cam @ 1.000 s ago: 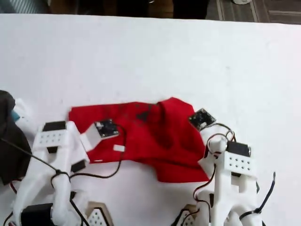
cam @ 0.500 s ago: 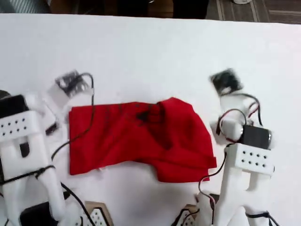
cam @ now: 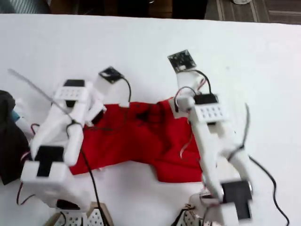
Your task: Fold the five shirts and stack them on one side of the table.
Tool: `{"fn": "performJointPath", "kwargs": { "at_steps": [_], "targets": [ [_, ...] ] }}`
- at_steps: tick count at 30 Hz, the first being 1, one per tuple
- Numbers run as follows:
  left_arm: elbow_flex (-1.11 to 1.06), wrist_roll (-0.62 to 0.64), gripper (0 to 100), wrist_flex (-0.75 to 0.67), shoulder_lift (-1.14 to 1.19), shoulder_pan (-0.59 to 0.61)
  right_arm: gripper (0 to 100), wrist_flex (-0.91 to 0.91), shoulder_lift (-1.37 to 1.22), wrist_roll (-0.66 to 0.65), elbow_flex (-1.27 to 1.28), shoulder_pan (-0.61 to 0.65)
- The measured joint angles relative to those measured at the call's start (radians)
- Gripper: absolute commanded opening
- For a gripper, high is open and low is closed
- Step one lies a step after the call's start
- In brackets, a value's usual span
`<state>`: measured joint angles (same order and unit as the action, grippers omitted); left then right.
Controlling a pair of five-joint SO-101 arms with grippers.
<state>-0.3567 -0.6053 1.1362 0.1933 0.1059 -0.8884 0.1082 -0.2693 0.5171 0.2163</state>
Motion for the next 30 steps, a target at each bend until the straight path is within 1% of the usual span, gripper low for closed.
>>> {"fn": "performJointPath", "kwargs": {
  "at_steps": [2, 5, 7, 11, 16, 21, 23, 25, 30],
  "targets": [
    [0.025, 0.003, 2, -0.031, 0.069, 0.002, 2.0, 0.002, -0.118, 0.000, -0.049, 0.000],
    [0.107, 0.005, 2, -0.014, 0.150, 0.028, 2.0, 0.002, -0.264, 0.000, -0.106, -0.029],
    [0.199, 0.005, 2, 0.040, 0.212, 0.055, 2.0, 0.002, -0.331, 0.000, -0.140, -0.069],
    [0.445, 0.005, 2, 0.187, 0.365, 0.114, 2.0, -0.029, -0.387, 0.000, -0.196, -0.140],
    [0.786, 0.005, 2, 0.411, 0.574, 0.117, 2.0, -0.043, -0.393, -0.012, -0.213, -0.198],
    [1.108, 0.005, 2, 0.586, 0.747, 0.074, 2.0, -0.072, -0.393, -0.055, -0.216, -0.206],
    [1.227, 0.005, 2, 0.624, 0.793, 0.051, 2.0, -0.089, -0.385, -0.058, -0.216, -0.215],
    [1.307, 0.006, 2, 0.628, 0.806, 0.029, 2.0, -0.114, -0.350, -0.058, -0.215, -0.232],
    [1.346, 0.021, 2, 0.631, 0.793, 0.035, 2.0, -0.124, -0.150, -0.060, -0.215, -0.295]
  ]
}}
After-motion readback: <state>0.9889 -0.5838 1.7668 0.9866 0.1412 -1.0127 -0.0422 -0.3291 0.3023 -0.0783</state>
